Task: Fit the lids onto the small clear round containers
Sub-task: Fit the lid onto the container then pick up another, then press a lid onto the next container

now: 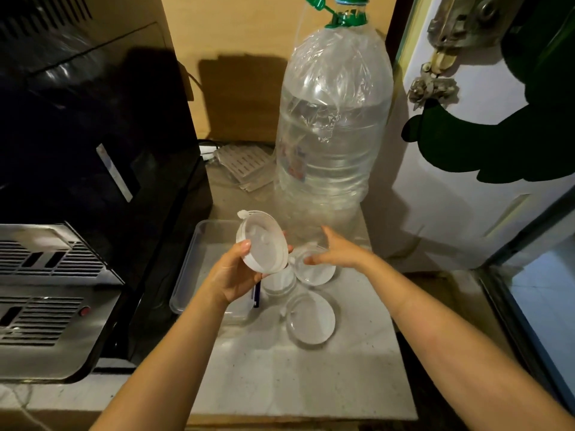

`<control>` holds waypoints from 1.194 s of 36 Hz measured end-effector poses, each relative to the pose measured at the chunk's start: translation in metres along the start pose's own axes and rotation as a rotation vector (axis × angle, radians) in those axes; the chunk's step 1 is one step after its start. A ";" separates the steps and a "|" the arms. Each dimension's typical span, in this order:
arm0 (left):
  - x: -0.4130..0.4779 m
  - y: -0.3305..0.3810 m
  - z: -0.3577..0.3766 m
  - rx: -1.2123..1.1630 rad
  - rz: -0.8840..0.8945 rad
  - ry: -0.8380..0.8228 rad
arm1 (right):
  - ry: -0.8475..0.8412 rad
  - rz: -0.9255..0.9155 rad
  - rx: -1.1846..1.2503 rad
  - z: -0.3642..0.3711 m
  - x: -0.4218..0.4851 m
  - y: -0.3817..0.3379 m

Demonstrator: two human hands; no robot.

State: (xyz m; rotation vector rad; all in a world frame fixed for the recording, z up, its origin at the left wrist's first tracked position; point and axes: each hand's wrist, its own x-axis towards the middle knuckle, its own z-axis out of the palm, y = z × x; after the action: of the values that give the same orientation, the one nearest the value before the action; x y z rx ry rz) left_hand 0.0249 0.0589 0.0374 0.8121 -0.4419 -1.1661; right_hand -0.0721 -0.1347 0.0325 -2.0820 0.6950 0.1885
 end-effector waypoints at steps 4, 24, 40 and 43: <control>-0.010 0.002 -0.007 0.016 0.010 0.058 | 0.059 0.028 -0.161 0.024 0.012 0.016; -0.027 0.002 -0.018 -0.032 0.005 0.143 | 0.153 0.130 -0.340 0.052 0.024 0.024; 0.002 -0.015 -0.008 -0.079 0.009 0.176 | 0.295 -0.034 -0.244 -0.003 0.003 0.015; 0.010 -0.016 0.000 -0.116 -0.007 0.175 | 0.298 -0.087 -0.267 -0.016 -0.009 0.003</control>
State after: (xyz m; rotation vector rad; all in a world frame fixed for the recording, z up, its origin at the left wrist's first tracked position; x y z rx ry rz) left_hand 0.0189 0.0467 0.0243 0.8067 -0.2253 -1.1063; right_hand -0.0834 -0.1451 0.0433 -2.4209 0.7881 -0.0857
